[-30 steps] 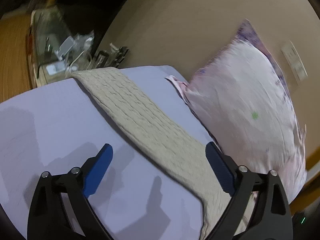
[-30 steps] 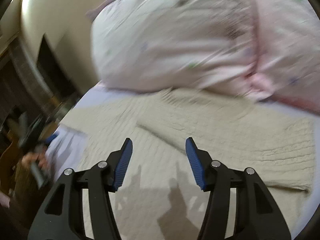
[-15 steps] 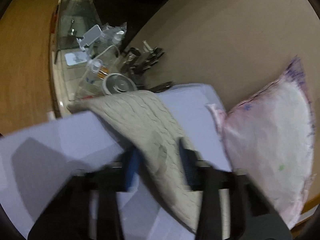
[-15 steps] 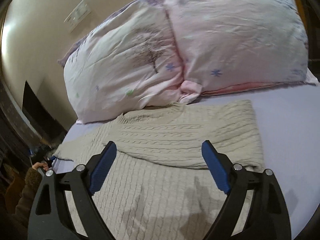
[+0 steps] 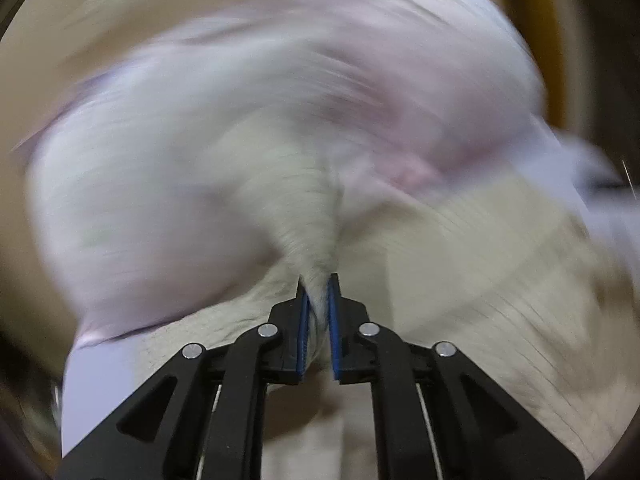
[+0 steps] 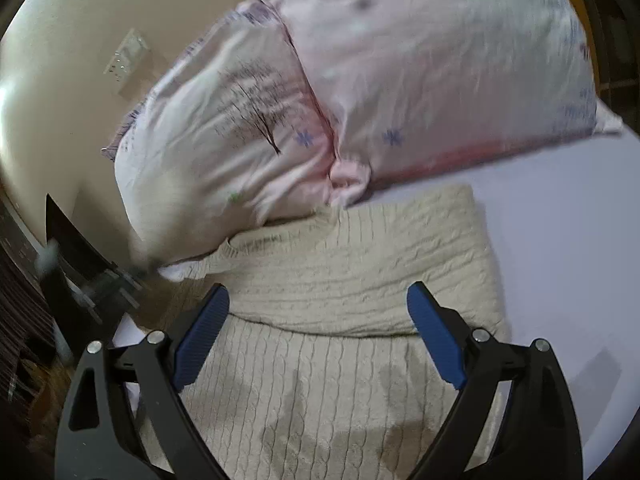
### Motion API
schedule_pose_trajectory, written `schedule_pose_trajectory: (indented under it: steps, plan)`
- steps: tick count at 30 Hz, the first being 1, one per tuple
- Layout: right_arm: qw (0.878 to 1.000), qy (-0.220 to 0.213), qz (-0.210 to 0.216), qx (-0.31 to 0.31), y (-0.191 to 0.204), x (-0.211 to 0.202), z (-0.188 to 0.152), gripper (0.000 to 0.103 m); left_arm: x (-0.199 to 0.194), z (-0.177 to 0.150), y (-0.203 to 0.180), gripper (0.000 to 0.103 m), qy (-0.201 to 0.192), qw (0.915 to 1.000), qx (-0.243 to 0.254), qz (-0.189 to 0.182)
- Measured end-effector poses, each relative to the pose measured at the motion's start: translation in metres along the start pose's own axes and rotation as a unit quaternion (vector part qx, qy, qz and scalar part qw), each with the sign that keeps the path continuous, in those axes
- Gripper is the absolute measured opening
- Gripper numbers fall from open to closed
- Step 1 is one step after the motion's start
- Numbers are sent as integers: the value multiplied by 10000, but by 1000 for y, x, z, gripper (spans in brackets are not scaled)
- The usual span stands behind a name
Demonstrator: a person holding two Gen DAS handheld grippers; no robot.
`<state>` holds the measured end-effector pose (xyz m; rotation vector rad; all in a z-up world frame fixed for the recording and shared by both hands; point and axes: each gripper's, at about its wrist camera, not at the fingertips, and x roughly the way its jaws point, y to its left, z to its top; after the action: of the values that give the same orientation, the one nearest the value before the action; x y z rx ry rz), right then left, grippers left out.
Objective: Fold small clothes
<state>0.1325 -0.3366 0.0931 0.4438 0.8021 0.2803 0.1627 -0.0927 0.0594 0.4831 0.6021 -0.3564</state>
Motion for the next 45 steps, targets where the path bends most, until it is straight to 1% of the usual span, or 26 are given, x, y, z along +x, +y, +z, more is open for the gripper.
schedule_pose_trajectory:
  steps: [2, 3, 5, 7, 8, 12, 13, 16, 17, 18, 19, 22, 23, 24, 25, 26, 28, 29, 31, 32, 33, 34, 38, 42, 43, 45]
  plan:
    - [9996, 164, 47, 238, -12, 7, 2, 90, 13, -10, -34, 9, 284, 9986, 376, -226]
    - [9992, 230, 57, 322, -16, 10, 3, 89, 12, -16, -41, 10, 353, 9981, 391, -328]
    - [9982, 389, 28, 446, -25, 18, 5, 82, -2, -24, -32, 16, 306, 9984, 157, -445]
    - [9977, 468, -92, 486, -30, 26, 5, 72, -27, -35, -6, 42, 205, 9978, -379, -497]
    - [9971, 519, -143, 532, -33, 32, 6, 70, -35, -40, 3, 45, 191, 9969, -568, -512]
    - [9960, 703, -158, 535, -35, 59, 9, 55, -62, -77, 48, 47, 452, 9863, -1441, -660]
    - [9956, 758, -171, 514, -33, 67, 10, 54, -68, -92, 56, 47, 575, 9816, -1679, -710]
    - [9944, 941, -204, 440, -27, 93, 12, 49, -84, -124, 70, 47, 741, 9722, -2049, -859]
    - [9941, 985, -217, 398, -26, 100, 13, 41, -86, -128, 71, 47, 783, 9707, -2095, -882]
    - [9937, 1036, -227, 355, -25, 107, 13, 17, -88, -135, 69, 47, 842, 9693, -2123, -909]
    - [9940, 1014, -225, 333, -23, 111, 13, 13, -88, -139, 67, 47, 896, 9684, -2134, -928]
    - [9991, 327, -218, 158, -12, 83, 17, 12, -79, -146, 68, 47, 1044, 9659, -2171, -954]
    - [9990, -2, -427, 125, -10, 65, 19, 12, -77, -148, 67, 47, 1086, 9655, -2165, -952]
    - [9981, -160, -576, 136, -11, 56, 19, 12, -77, -149, 67, 47, 1078, 9658, -2157, -947]
    - [9962, -301, -798, 163, -14, 48, 18, 12, -77, -149, 66, 47, 1061, 9666, -2138, -932]
    - [9932, -303, -1117, 152, -18, 45, 16, 13, -78, -149, 65, 48, 1046, 9674, -2116, -924]
    - [9891, 14, -1467, 154, -27, 47, 12, 31, -82, -152, 66, 48, 996, 9664, -2167, -956]
    - [9890, 178, -1441, 294, -34, 43, 5, 37, -83, -152, 67, 48, 967, 9655, -2215, -964]
    - [9911, 157, -1282, 334, -44, 23, -11, 66, -95, -155, 74, 50, 829, 9628, -2383, -968]
    - [9915, 74, -1276, 249, -48, 8, -20, 71, -106, -161, 80, 53, 716, 9604, -2519, -955]
    - [9916, 25, -1277, 183, -49, -5, -28, 76, -115, -166, 86, 61, 638, 9574, -2656, -931]
    - [9917, 17, -1272, 164, -52, -18, -36, 76, -123, -173, 91, 64, 586, 9541, -2792, -908]
    - [9930, 378, -1010, 488, -79, -55, -79, 75, -148, -209, 106, 64, 561, 9309, -3436, -1106]
    - [9930, 747, -613, 685, -90, -73, -121, 57, -157, -235, 101, 64, 636, 9118, -3800, -1418]
    - [9929, 816, -505, 709, -90, -77, -130, 52, -161, -238, 98, 64, 598, 9104, -3828, -1454]
    - [9935, 852, -188, 732, -84, -85, -147, 49, -171, -242, 91, 64, 494, 9079, -3853, -1578]
